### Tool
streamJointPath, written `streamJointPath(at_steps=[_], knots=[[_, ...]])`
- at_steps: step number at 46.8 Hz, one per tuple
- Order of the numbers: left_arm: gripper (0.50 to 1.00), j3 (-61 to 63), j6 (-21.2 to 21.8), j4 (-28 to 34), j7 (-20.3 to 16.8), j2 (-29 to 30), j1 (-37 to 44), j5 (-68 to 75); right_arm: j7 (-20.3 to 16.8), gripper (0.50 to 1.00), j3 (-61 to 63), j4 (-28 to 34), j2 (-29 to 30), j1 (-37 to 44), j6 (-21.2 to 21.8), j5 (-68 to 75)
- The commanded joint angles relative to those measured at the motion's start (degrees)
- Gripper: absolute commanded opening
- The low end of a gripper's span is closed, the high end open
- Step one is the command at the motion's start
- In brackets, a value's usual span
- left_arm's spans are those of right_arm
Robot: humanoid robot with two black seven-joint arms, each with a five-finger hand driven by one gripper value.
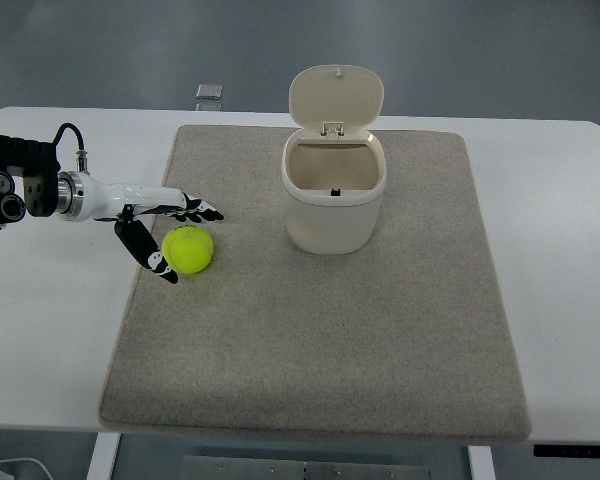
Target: Put tennis ball into box with left hand
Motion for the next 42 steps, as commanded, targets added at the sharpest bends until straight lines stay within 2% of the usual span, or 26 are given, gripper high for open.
streamJointPath(at_steps=[1,20,42], knots=[[0.994,0.3,0.1,0.4,0.0,-0.1,0.0,0.3,0.0,0.938,0.0,0.0,0.0,0.0,0.0,0.0],[0.994,0.5,0.6,1.4,0.0,-3.0,0.0,0.4,0.0,0.938,0.0,0.0,0.0,0.0,0.0,0.0],[0.992,1.4,1.5,2.2,0.0,-3.0,0.2,1.9,0.0,0.938,0.0,0.0,0.0,0.0,0.0,0.0]])
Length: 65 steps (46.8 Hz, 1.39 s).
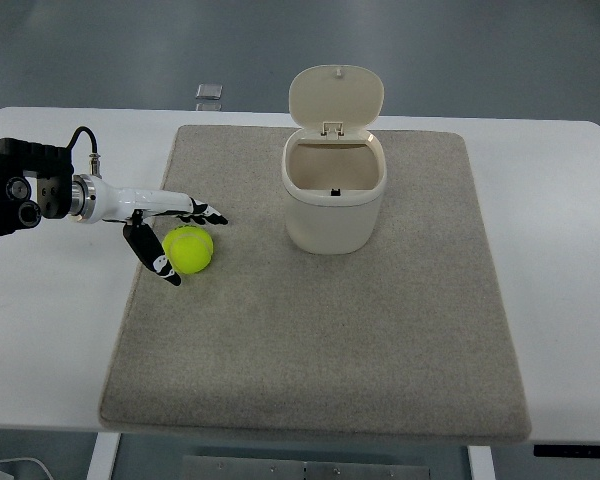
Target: Put tennis ball into box with left hand
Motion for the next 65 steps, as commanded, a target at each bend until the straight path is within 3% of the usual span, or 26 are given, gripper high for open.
streamJointPath(at_steps=[1,65], knots=[[0.992,-0.1,0.0,0.3,0.0,0.0,0.0,0.1,-0.1,0.938,0.0,0.0,0.0,0.0,0.0,0.0],[0.994,-2.2,2.4,0.4,0.0,-1.1,1.6,-0.2,0.0,0.938,0.0,0.0,0.0,0.0,0.0,0.0]])
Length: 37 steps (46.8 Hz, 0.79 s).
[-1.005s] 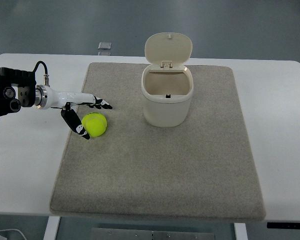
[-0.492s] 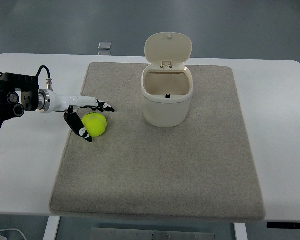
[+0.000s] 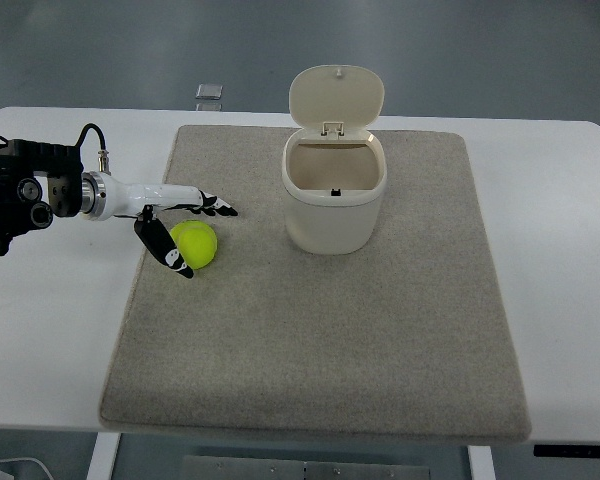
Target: Put tennis ball into box with left hand
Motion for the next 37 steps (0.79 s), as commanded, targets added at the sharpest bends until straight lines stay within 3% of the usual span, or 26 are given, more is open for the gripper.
streamJointPath(at_steps=[1,26,32,33,37], knots=[[0.992,0.0,0.0,-0.3,0.0,0.1,0.1,0.1,0.0,0.938,0.0,0.0,0.0,0.0,0.0,0.0],[0.973,0.6,1.4,-1.0,-0.1,0.2,0.0,4.5,0.0,0.938,0.0,0.0,0.0,0.0,0.0,0.0],[0.846,0.4,1.5,-1.0,-0.2,0.2,0.1,5.5,0.0,0.938,0.0,0.0,0.0,0.0,0.0,0.0],[0.806,0.4,1.5,-1.0,-0.2,0.2,0.2,5.5,0.0,0.938,0.0,0.0,0.0,0.0,0.0,0.0],[0.557,0.6,1.3,-1.0,-0.4,0.2,0.5,6.1,0.0,0.938,0.0,0.0,0.0,0.0,0.0,0.0]])
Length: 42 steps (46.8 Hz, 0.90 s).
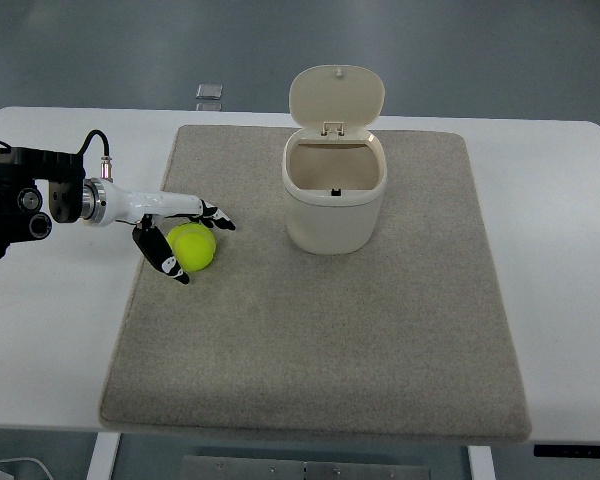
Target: Put tennis ball into box with left hand
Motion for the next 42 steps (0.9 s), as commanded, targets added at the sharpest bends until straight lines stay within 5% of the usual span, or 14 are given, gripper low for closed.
streamJointPath(at_steps=[1,3,31,32,33,34,42], knots=[[0.527,0.2,-0.2,0.0,-0.1,-0.1,0.3,1.2,0.0,0.938,0.0,0.0,0.0,0.0,0.0,0.0],[0.5,0.0,-0.2,0.0,-0.1,-0.1,0.4,2.6,0.0,0.938,0.0,0.0,0.0,0.0,0.0,0.0],[0.5,-0.7,0.1,1.7,0.3,0.1,0.4,2.0,0.0,0.938,0.0,0.0,0.0,0.0,0.0,0.1],[0.679,-1.1,0.4,1.9,0.2,0.1,0.4,1.8,0.0,0.938,0.0,0.0,0.0,0.0,0.0,0.0],[0.923,-1.7,0.8,2.1,0.2,0.2,0.4,1.7,0.0,0.938,0.0,0.0,0.0,0.0,0.0,0.0],[0.991,-2.5,1.4,2.4,0.2,0.3,0.4,1.7,0.0,0.938,0.0,0.0,0.0,0.0,0.0,0.0],[0.994,-4.8,1.8,2.7,0.3,0.4,0.4,1.7,0.0,0.938,0.0,0.0,0.0,0.0,0.0,0.0]])
